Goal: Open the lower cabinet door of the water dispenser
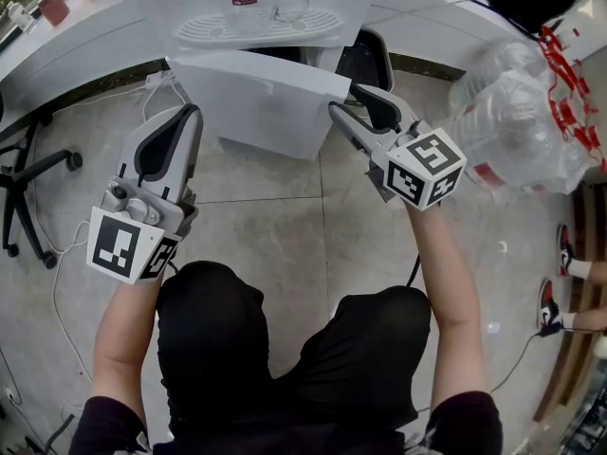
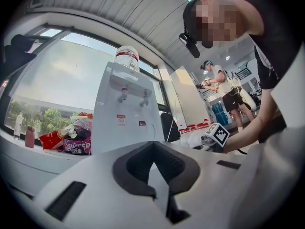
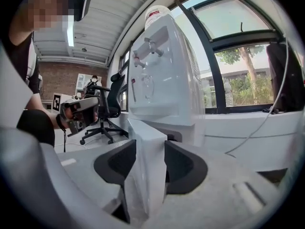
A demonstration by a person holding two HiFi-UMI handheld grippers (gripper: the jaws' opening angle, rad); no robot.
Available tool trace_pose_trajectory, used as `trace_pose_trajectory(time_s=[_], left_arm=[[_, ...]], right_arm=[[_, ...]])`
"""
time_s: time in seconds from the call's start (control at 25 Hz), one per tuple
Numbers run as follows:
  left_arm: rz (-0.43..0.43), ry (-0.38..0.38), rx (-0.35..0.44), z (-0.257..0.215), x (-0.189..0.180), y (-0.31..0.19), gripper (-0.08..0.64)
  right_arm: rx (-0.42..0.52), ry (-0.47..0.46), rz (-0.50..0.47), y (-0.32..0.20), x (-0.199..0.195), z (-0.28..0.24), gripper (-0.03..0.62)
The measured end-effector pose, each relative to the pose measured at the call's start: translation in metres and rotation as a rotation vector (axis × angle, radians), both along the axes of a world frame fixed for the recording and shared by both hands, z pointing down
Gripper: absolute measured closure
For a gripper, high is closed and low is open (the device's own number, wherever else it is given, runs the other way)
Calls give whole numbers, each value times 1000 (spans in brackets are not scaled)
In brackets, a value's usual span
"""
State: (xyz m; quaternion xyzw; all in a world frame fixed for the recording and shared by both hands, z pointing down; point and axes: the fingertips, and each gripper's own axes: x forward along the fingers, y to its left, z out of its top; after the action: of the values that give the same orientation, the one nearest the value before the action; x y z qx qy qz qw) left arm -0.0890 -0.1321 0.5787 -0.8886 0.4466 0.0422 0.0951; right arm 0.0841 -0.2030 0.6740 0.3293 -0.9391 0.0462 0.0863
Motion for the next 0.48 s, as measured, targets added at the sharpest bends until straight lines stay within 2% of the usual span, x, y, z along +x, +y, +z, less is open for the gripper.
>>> trace_pose_trajectory(time_s=[0.28,0.48], left_arm=[[-2,-6,8,-4,5,2,552],[-12,-10,8,-5,2,4,552]], right_arm=[[-4,-21,-60,26,-2,-7,516],[5,-12,-97,35,-6,-6,523]])
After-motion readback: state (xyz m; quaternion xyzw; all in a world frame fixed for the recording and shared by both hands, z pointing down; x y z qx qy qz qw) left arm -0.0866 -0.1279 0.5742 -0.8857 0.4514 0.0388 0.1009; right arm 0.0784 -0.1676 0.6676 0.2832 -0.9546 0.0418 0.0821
